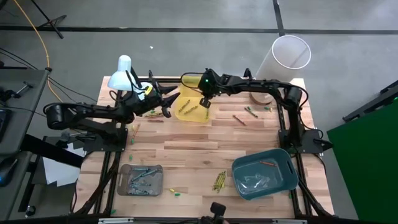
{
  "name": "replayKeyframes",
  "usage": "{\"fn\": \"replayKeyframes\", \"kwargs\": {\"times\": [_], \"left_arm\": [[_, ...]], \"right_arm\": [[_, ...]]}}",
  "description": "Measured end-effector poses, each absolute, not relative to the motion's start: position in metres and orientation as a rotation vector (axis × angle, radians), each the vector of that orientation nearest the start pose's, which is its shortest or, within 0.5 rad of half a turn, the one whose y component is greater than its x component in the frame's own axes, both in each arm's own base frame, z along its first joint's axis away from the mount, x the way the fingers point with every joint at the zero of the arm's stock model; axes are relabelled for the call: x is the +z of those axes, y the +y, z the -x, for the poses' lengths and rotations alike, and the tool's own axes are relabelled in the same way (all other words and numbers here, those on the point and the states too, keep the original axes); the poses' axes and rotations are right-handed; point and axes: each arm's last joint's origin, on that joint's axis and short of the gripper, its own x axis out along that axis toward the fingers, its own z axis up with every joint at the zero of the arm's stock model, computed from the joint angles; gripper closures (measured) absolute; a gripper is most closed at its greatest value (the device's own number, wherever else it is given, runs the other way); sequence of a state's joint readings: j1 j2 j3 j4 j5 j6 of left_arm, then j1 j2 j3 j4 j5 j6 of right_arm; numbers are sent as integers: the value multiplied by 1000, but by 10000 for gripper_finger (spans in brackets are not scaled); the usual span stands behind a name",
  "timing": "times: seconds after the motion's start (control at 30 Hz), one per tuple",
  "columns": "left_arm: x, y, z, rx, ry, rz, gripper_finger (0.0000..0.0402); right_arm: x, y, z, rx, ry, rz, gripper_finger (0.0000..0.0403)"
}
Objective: Sort crayons
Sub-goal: Put the orange crayon into the yellow bin, then adjust the green crayon in the yellow bin
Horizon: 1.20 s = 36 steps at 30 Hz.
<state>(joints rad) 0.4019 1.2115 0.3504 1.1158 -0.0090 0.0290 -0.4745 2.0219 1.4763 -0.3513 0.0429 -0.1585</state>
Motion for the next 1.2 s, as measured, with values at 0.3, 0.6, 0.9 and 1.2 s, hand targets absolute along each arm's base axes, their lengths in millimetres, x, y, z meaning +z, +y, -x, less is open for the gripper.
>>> {"fn": "replayKeyframes", "kwargs": {"times": [0.3,0.6,0.9,1.2], "left_arm": [[225,88,-206,415,-176,-63,255],[225,88,-206,416,-170,-61,255],[220,94,-214,494,-3,54,255],[240,125,-262,662,485,168,255]], "right_arm": [[191,-216,-380,-449,913,-68,392],[191,-217,-381,-373,886,-73,273],[212,-212,-368,-211,869,-116,203],[263,-187,-345,-20,742,-148,204]]}}
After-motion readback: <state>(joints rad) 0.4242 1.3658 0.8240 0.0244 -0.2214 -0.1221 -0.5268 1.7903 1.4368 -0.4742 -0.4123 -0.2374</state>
